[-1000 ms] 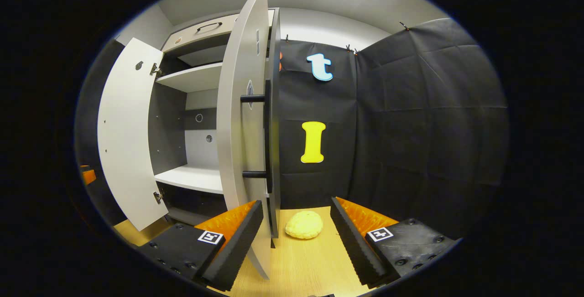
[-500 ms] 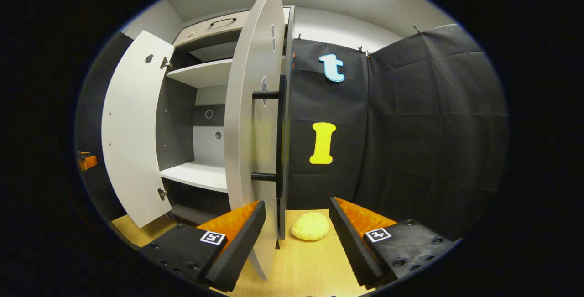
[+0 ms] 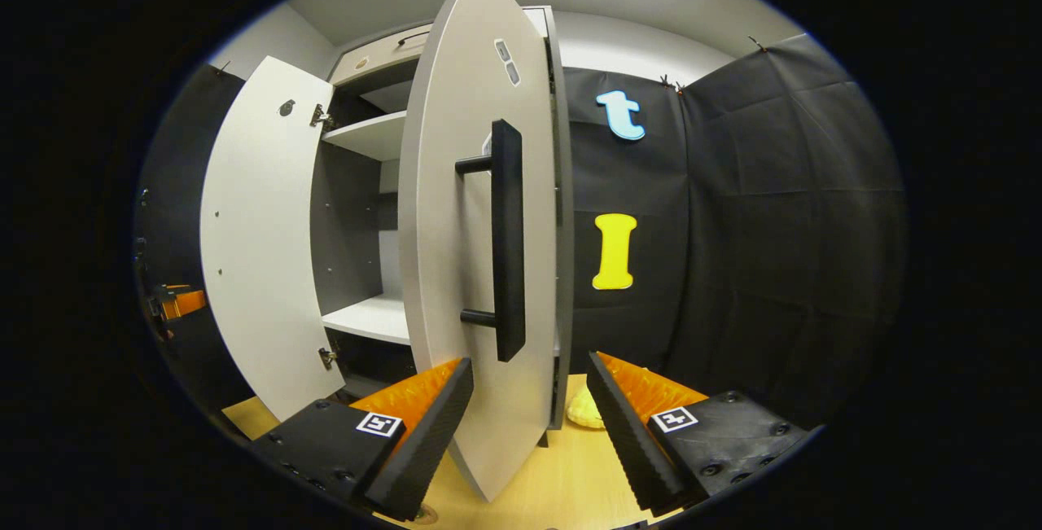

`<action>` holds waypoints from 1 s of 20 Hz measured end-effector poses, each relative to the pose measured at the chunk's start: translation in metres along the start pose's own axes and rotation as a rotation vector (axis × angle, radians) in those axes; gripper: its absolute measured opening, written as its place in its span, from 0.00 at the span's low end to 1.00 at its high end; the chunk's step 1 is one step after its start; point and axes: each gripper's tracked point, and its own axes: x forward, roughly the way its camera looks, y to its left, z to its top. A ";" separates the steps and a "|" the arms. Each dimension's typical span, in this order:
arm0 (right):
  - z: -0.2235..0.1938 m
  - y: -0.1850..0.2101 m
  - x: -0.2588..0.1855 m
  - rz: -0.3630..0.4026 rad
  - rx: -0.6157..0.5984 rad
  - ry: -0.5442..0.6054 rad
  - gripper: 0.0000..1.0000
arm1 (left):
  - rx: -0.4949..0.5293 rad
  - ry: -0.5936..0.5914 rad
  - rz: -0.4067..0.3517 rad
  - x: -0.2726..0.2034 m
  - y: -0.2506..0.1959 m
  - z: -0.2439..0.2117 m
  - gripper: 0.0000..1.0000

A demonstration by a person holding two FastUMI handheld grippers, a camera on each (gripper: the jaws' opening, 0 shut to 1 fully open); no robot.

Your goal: Grasp the bottle in the cabinet with the left hand and place it on the coaster, then close the right door with the right hand and the left door with the left hand.

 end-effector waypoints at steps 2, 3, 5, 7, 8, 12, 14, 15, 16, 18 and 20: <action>-0.002 0.021 0.011 0.037 0.009 0.002 0.95 | 0.001 0.004 -0.014 0.004 -0.002 -0.001 0.96; -0.004 0.031 0.017 0.061 0.013 0.005 0.95 | 0.000 0.005 -0.018 0.006 -0.002 -0.001 0.96; -0.004 0.058 0.025 0.134 0.026 0.016 0.95 | -0.009 0.008 -0.026 0.011 -0.004 -0.002 0.97; 0.002 0.066 0.028 0.146 0.023 -0.004 0.96 | -0.024 0.006 -0.044 0.014 -0.005 -0.002 0.97; 0.004 0.067 0.027 0.146 0.016 -0.013 0.97 | -0.029 0.004 -0.052 0.014 -0.004 -0.002 0.96; 0.000 0.047 0.019 0.096 0.014 0.000 0.98 | -0.041 -0.002 -0.075 0.019 -0.009 -0.001 0.94; -0.003 0.037 0.013 0.070 0.036 0.008 0.98 | -0.057 -0.001 -0.086 0.022 -0.012 -0.003 0.94; -0.003 0.033 0.010 0.060 0.047 0.007 0.98 | -0.063 0.001 -0.093 0.022 -0.013 -0.003 0.94; -0.004 0.031 0.008 0.050 0.053 0.006 0.98 | -0.058 -0.002 -0.098 0.023 -0.015 -0.002 0.97; -0.004 0.024 0.004 0.025 0.047 0.009 0.98 | -0.026 -0.010 -0.104 0.025 -0.022 0.003 0.94; -0.003 0.016 -0.001 0.009 0.036 0.005 0.98 | -0.027 -0.013 -0.123 0.024 -0.030 0.001 0.94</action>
